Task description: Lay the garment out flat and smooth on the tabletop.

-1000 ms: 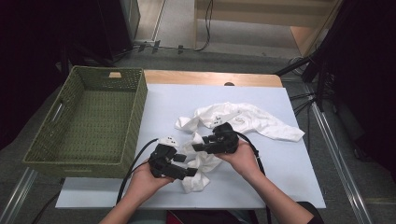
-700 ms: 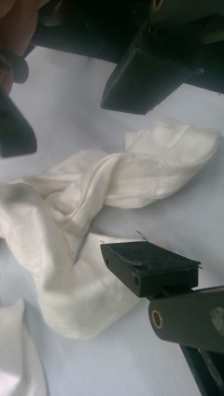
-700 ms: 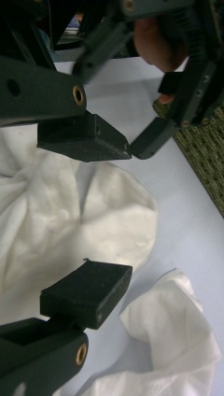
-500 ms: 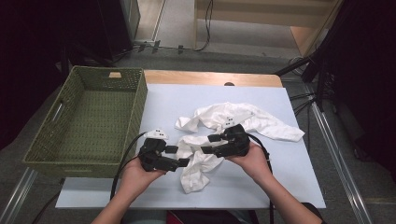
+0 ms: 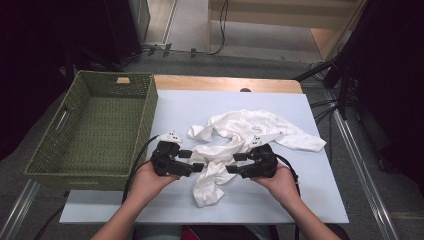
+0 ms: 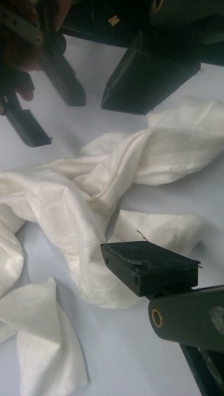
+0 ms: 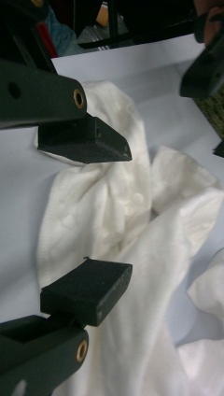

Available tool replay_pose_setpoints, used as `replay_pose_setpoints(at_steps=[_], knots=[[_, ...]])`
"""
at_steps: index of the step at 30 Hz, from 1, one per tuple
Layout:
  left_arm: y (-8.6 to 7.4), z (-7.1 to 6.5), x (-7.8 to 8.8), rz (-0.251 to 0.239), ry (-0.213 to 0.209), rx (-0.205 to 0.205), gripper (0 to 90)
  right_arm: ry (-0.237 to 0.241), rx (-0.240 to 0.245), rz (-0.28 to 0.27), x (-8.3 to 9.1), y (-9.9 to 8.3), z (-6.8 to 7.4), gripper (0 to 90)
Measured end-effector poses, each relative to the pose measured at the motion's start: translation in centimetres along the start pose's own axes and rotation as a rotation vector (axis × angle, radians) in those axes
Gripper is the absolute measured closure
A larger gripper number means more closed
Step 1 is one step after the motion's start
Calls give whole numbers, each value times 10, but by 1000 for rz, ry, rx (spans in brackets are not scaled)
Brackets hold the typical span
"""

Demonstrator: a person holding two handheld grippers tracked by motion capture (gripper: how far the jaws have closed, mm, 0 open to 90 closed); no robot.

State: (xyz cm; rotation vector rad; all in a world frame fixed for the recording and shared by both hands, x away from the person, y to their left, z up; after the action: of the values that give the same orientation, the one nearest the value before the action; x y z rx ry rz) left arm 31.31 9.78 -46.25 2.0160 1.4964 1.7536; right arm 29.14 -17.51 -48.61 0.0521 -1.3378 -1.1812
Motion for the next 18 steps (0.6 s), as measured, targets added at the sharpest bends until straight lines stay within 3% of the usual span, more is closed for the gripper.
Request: replay_pose_setpoints(at_steps=[10, 18], knots=[[11, 10, -15, 31, 5, -26, 262, -17, -27, 16, -7, -21, 5, 379], [14, 25, -26, 32, 2, -2, 284, -27, -22, 36, -15, -28, 10, 379]])
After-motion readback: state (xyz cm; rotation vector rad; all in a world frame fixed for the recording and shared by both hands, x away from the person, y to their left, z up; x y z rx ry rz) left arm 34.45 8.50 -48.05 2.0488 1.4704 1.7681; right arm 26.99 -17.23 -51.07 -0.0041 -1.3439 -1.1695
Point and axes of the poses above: each handheld gripper's, and its own axes: x roughly backward along the jaws, y roughly out of its top, z roughly to its left, the point moved 2 cm from there along -x, roughly forward along the jaws, and after that the axes turned 6 degrees about z, right-handed, at the moved point
